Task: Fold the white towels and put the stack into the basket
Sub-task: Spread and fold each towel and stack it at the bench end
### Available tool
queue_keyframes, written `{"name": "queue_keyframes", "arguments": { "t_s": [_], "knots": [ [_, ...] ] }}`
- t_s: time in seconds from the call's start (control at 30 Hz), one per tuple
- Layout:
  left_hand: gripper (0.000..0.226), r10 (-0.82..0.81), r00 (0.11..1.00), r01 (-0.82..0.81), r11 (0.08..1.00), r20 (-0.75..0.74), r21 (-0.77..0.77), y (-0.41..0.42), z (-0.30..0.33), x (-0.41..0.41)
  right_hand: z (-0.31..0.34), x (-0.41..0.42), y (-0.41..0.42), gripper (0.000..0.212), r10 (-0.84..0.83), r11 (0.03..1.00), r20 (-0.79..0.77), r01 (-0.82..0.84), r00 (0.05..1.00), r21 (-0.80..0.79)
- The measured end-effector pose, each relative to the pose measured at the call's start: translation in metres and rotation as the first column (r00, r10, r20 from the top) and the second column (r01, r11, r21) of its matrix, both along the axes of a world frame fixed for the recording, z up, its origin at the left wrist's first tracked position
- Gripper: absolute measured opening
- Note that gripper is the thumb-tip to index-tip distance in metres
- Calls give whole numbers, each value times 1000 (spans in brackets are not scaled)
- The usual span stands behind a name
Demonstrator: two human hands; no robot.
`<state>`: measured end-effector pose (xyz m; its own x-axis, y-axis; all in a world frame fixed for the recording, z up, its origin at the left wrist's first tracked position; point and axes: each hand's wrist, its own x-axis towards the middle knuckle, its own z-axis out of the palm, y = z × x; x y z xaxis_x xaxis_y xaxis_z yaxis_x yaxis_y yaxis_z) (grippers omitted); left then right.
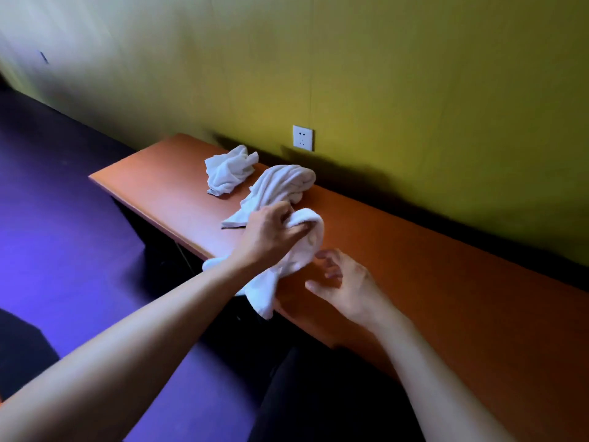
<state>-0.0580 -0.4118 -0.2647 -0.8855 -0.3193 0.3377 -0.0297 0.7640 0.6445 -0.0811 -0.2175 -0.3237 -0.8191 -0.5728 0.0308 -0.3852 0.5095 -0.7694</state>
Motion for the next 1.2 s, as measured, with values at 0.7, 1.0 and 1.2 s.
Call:
{"name": "queue_keyframes", "arguments": {
  "t_s": [0.7, 1.0, 1.2],
  "knots": [
    [45, -524, 850, 510, 788, 57, -344, 157, 154, -1, 125, 0, 186, 5, -708, 508, 124, 623, 695, -595],
    [10, -383, 911, 278, 845, -154, -457, 169, 195, 2, 177, 24, 231, 36, -475, 876, -506, 442, 720, -194],
    [19, -381, 897, 217, 822, -224, -527, 159, 217, 6, 195, 36, 295, 22, -539, 685, -651, 728, 534, 29]
  ]
}}
